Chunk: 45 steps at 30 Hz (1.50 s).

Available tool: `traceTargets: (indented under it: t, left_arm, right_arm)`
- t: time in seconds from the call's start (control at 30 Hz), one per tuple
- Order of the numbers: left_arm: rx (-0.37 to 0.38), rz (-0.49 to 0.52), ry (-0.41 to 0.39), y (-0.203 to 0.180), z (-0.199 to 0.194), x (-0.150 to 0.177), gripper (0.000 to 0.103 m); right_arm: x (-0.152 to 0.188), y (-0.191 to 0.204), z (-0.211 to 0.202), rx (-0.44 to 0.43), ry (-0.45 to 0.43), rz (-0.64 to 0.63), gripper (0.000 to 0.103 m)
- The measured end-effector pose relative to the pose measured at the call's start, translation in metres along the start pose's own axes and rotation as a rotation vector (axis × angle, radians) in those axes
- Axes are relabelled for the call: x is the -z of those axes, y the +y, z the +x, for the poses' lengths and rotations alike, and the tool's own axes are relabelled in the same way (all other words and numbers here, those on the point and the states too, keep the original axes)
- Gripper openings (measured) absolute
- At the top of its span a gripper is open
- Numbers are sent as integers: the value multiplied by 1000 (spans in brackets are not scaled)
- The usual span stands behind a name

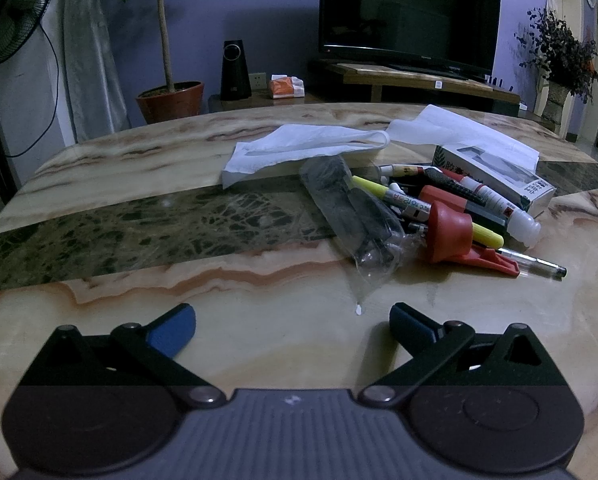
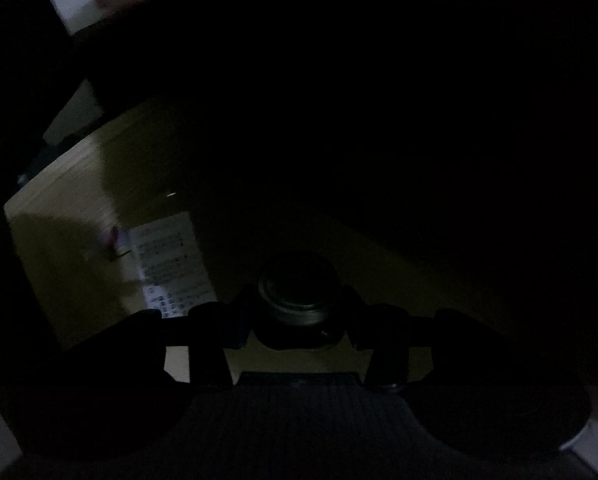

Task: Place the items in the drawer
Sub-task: 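Carry the round object with the right gripper down into the drawer, then open the right gripper to release the round object in the drawer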

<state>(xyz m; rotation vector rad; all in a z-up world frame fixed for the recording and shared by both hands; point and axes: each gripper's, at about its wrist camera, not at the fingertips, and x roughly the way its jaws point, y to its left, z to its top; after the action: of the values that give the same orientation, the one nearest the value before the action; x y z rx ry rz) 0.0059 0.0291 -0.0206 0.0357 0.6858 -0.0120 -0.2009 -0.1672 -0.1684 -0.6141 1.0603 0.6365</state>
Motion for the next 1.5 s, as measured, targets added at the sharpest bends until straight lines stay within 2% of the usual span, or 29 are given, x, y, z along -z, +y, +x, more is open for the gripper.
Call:
traceTargets:
  t: [0.27,0.97,1.4,1.5]
  left_arm:
    - [0,0,0,0,0,0,103]
    - [0,0,0,0,0,0,103]
    - [0,0,0,0,0,0,103]
    - [0,0,0,0,0,0,103]
  right_arm:
    - [-13,29,14,-54,44,-262,47]
    - [-22,61,20,34,53,-623,48]
    - [-22,3,-63,-118,-31,-348,49]
    - [-24,-21,-92,-174,-119,-260,49]
